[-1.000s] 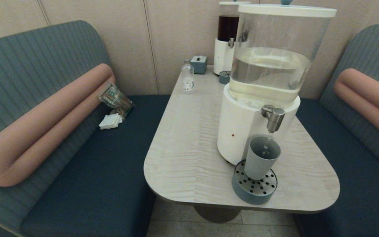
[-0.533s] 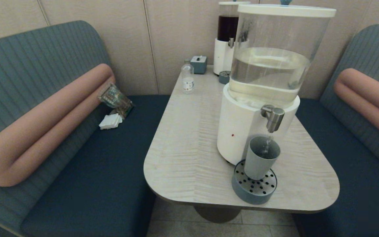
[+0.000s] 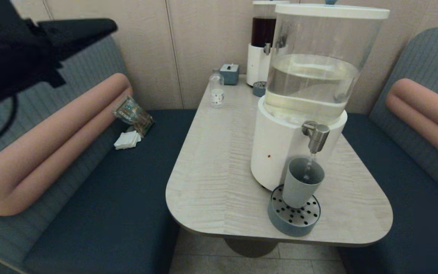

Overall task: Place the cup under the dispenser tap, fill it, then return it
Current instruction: Turn off the faucet

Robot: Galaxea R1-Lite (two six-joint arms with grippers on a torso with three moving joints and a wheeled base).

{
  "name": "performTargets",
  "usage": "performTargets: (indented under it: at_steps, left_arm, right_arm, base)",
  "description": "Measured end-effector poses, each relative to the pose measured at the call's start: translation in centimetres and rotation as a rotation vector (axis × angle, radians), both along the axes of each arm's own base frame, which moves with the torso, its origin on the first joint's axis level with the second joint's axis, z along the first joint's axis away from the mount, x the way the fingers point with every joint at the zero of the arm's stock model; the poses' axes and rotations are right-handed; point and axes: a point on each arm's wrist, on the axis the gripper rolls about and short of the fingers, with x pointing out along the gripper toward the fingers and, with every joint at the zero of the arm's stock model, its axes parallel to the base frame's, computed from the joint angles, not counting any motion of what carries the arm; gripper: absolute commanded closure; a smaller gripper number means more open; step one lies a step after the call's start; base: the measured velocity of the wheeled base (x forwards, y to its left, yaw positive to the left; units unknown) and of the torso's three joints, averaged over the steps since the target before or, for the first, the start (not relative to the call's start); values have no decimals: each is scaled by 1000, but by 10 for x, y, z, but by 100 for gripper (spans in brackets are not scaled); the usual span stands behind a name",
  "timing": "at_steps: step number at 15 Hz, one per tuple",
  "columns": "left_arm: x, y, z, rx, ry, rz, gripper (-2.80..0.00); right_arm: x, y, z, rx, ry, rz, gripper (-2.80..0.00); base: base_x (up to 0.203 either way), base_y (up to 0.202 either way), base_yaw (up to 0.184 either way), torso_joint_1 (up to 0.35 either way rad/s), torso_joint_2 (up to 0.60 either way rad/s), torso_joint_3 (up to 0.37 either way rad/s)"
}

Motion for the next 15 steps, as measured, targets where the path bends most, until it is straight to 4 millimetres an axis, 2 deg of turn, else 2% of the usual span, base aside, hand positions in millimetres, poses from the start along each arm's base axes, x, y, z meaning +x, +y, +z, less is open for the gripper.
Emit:
performTargets:
  at_steps: [2,4,7,11,13,15]
  left_arm:
    - [38,-22,-36,-17,-13,-22,0]
    - [56,-55,-67,-37,-19,-52,0]
    - [63,-94,-101,67,-65,-86,0]
    - [69,-131,-137,344,-334,-73,0]
    - [66,-149,-144,383,-389,-98,0]
    - [67,-161,-143,392,-433,-95,0]
  right_arm:
    - [0,0,0,0,0,0,0]
    - [0,0,0,0,0,1,0]
    - [0,0,0,0,0,0,0]
    - [0,0,0,0,0,0,0]
    - [0,0,0,0,0,1,0]
    - [0,0,0,0,0,1,0]
  base:
    - [0,0,0,0,0,0]
    - [0,0,0,0,0,0]
    - [0,0,0,0,0,0]
    - [0,0,0,0,0,0]
    - [0,0,0,0,0,0]
    - [0,0,0,0,0,0]
